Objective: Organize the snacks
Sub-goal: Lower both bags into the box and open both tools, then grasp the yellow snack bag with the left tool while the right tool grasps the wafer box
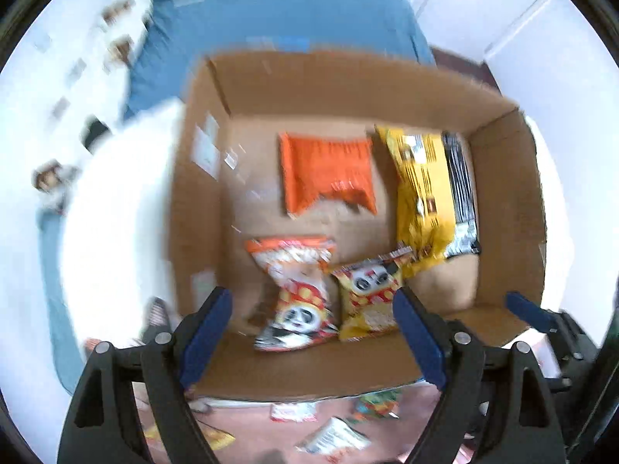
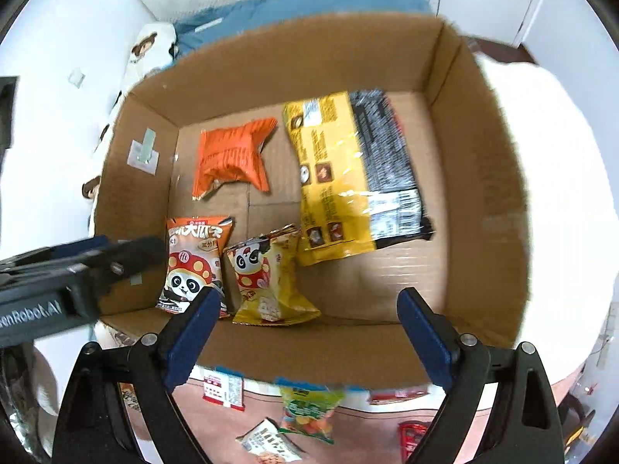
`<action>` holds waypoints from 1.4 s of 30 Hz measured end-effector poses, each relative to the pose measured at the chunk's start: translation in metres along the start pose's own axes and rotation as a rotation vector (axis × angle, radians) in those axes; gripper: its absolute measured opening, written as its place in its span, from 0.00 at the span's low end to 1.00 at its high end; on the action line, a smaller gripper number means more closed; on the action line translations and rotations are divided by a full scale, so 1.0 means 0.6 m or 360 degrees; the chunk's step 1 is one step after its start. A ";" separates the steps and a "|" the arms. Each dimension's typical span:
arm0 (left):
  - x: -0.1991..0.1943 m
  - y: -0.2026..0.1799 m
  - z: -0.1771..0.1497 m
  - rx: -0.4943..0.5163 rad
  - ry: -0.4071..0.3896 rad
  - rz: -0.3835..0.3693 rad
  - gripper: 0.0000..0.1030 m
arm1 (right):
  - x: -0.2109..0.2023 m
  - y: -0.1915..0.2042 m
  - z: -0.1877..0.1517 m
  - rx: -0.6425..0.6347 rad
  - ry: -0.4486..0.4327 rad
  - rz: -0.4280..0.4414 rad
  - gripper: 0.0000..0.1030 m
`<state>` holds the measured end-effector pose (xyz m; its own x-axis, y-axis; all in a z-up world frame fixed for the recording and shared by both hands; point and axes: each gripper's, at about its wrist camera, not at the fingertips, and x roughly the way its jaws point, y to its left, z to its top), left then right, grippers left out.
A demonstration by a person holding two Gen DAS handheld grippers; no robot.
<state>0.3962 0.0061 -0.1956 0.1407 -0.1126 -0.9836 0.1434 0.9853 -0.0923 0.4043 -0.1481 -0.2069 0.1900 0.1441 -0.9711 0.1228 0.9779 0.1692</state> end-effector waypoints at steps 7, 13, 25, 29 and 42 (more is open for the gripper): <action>-0.072 0.014 -0.031 0.0052 -0.0326 0.0095 0.83 | -0.096 0.004 -0.043 0.0001 -0.0247 -0.0069 0.92; -0.133 0.009 -0.099 0.0067 -0.0505 0.0096 0.83 | -0.165 0.014 -0.088 -0.0006 -0.0412 -0.0074 0.92; -0.191 0.017 -0.203 0.0010 -0.0680 0.0050 0.83 | -0.258 0.038 -0.191 -0.0010 -0.0564 0.0011 0.92; -0.195 0.037 -0.233 -0.0043 -0.0709 0.0055 0.83 | -0.261 0.042 -0.222 0.0020 -0.0564 0.0091 0.92; -0.092 0.219 -0.373 -0.0408 -0.0523 0.0160 0.96 | -0.067 0.089 -0.308 0.0103 -0.0087 0.0348 0.92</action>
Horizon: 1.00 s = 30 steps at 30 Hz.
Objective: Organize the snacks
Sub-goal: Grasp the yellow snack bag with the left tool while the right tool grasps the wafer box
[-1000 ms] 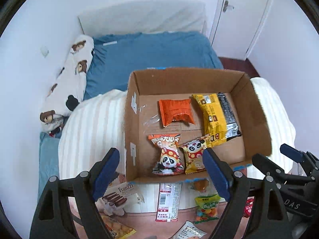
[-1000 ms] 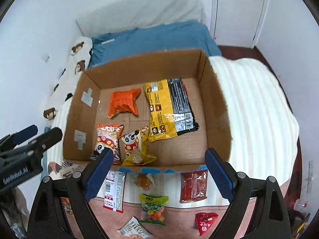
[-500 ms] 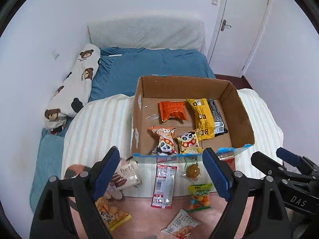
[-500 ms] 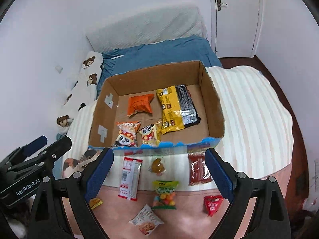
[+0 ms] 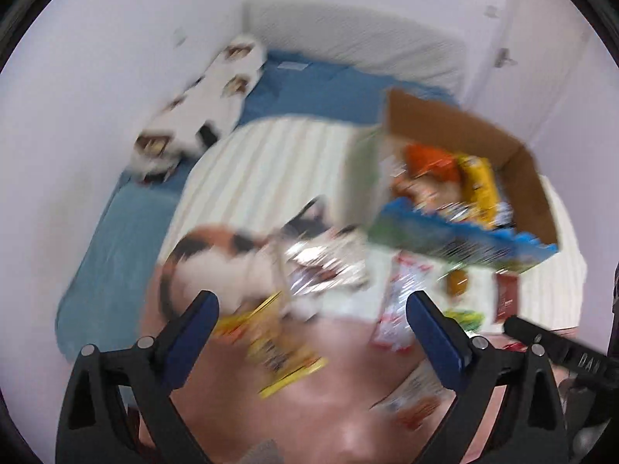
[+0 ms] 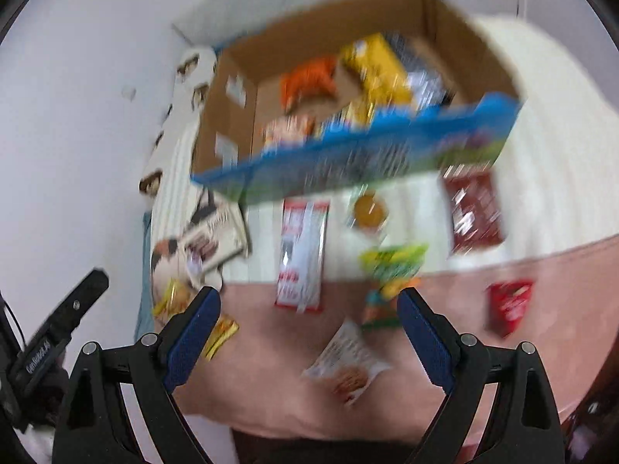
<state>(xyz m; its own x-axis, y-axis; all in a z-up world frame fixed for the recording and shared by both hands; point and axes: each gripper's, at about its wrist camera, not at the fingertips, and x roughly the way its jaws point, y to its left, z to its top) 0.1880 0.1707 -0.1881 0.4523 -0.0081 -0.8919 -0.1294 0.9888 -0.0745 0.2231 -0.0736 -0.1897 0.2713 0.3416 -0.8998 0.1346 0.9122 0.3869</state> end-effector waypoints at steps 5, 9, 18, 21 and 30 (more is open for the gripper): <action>0.087 0.106 -0.052 -0.0258 0.0273 0.0130 0.96 | 0.096 0.016 -0.009 0.0038 0.0158 0.0002 0.92; 0.144 0.155 -0.078 -0.0497 0.0436 0.0071 0.96 | 0.165 0.052 -0.008 0.0001 0.0250 0.0003 0.92; 0.218 0.133 -0.113 -0.0649 0.0553 -0.0123 0.96 | 0.218 0.275 0.005 -0.0952 0.0316 -0.0207 0.92; 0.216 0.127 -0.124 -0.0657 0.0485 -0.0079 0.96 | 0.240 0.357 0.002 -0.1448 0.0325 -0.0406 0.92; 0.206 0.123 -0.173 -0.0668 0.0380 0.0073 0.96 | 0.357 0.466 -0.057 -0.2439 0.0536 -0.0681 0.92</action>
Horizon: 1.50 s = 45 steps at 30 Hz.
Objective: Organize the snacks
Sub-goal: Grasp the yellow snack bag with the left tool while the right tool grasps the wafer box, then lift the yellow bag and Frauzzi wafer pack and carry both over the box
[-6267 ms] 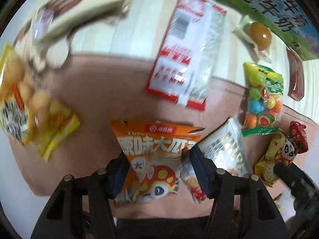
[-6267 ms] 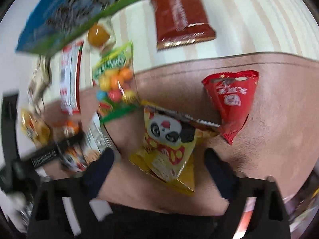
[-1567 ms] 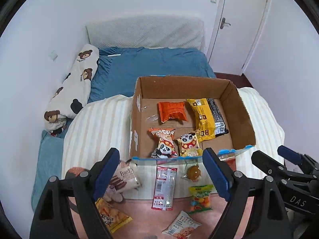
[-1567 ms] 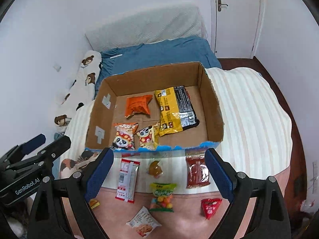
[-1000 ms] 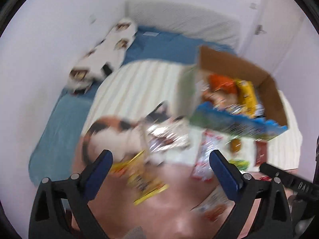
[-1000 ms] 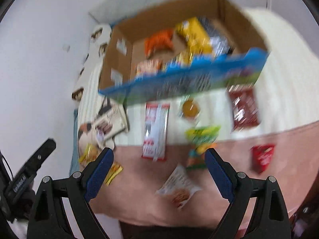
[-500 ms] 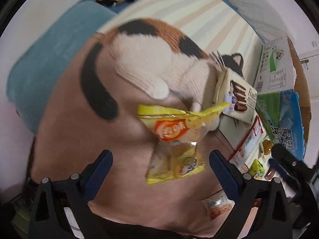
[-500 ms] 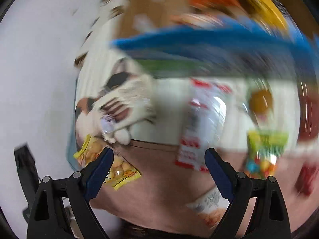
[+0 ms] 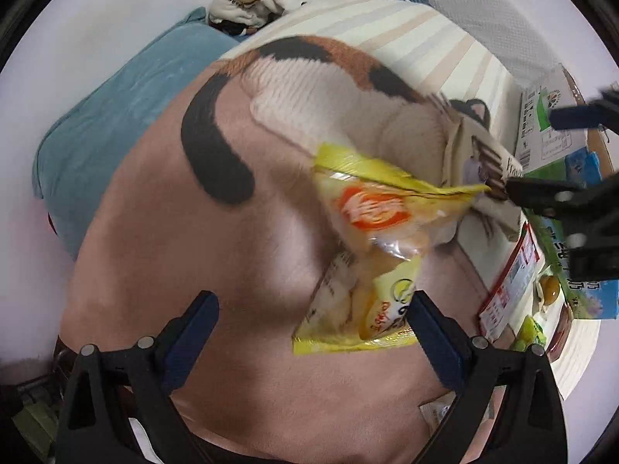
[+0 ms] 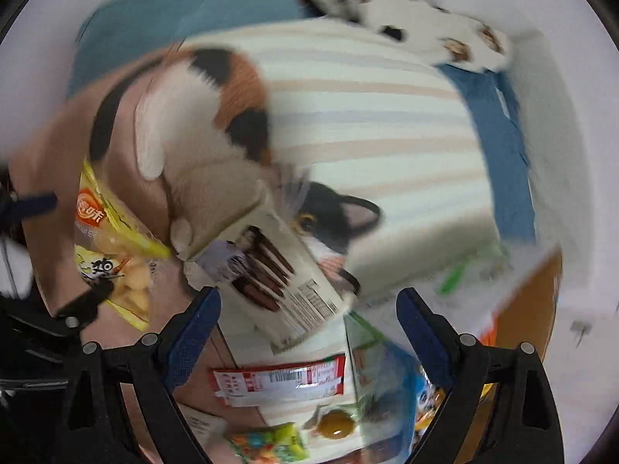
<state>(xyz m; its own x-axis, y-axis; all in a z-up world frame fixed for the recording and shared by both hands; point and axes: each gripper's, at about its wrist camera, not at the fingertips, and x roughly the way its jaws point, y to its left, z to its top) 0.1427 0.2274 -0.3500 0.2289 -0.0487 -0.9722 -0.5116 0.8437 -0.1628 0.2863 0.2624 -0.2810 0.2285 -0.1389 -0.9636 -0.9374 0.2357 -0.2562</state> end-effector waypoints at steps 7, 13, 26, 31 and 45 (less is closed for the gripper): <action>-0.001 0.015 0.000 -0.0029 0.0008 -0.0038 0.96 | 0.081 0.067 0.043 -0.0341 0.0172 -0.0056 0.86; -0.011 0.020 0.003 -0.0003 -0.0008 -0.0019 0.96 | 0.114 0.039 0.056 -0.0082 0.0231 0.0169 0.71; 0.004 0.003 0.005 0.0081 0.0019 0.0015 0.96 | 0.158 -0.072 -0.026 0.0869 0.0301 0.0682 0.70; 0.015 -0.019 0.006 0.0159 0.0027 0.0050 0.96 | 0.160 -0.095 -0.081 0.1105 0.0212 0.0664 0.70; 0.019 -0.029 0.022 0.0220 0.0052 0.0025 0.51 | 0.184 -0.108 -0.283 0.1879 0.0035 0.0940 0.76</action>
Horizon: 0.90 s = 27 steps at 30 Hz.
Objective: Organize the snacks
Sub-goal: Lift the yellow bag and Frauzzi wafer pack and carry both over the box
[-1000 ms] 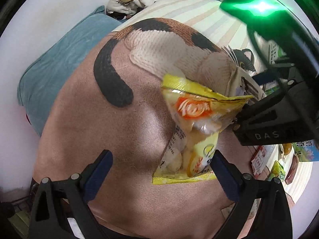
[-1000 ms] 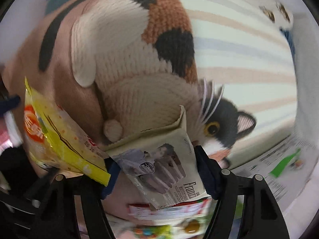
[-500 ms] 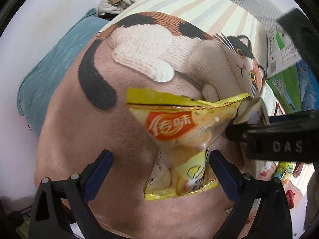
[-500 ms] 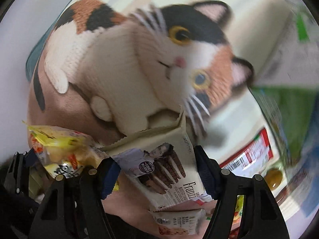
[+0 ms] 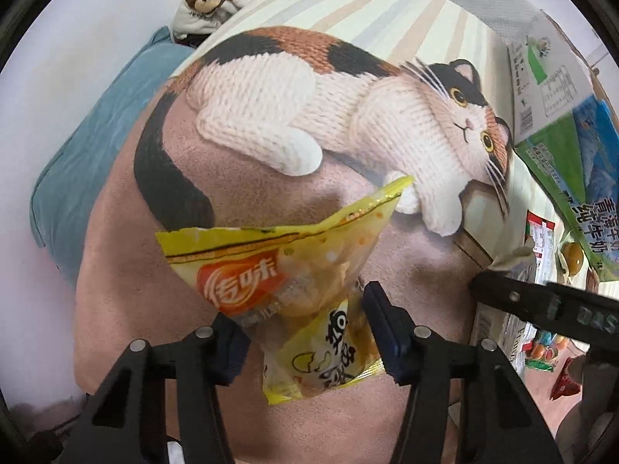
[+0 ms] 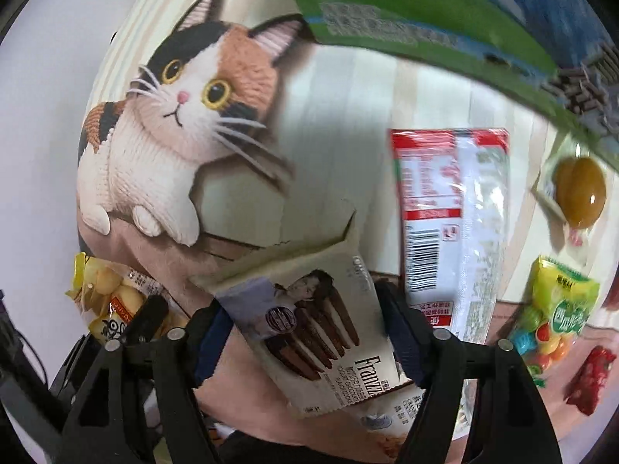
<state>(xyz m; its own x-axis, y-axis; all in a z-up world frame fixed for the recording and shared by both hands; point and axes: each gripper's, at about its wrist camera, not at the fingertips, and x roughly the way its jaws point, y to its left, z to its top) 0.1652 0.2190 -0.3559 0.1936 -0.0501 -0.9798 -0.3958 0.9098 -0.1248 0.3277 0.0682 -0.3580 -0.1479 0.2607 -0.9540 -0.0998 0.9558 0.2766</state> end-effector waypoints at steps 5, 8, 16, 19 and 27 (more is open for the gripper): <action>0.016 0.004 0.014 -0.0010 0.0061 0.0009 0.52 | -0.028 -0.014 -0.023 -0.0129 -0.0049 0.0017 0.83; 0.027 0.013 0.031 -0.0008 0.0067 0.0024 0.52 | -0.024 -0.011 -0.039 -0.0180 -0.0022 0.0007 0.83; 0.009 -0.029 0.015 0.0071 0.0015 0.0054 0.43 | 0.004 -0.012 -0.082 -0.0194 -0.0101 -0.0112 0.65; 0.001 -0.035 0.013 0.0086 0.0003 0.0060 0.41 | -0.007 -0.032 -0.102 -0.0159 -0.0121 -0.0076 0.64; -0.031 -0.057 -0.007 0.0157 -0.0039 0.0054 0.39 | -0.076 -0.041 -0.127 -0.0103 -0.0200 0.0072 0.64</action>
<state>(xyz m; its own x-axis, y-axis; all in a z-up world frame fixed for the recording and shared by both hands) 0.1716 0.1869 -0.3343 0.2041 -0.0097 -0.9789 -0.3125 0.9470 -0.0746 0.2617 0.0223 -0.3125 -0.0299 0.3220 -0.9463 -0.1595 0.9330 0.3226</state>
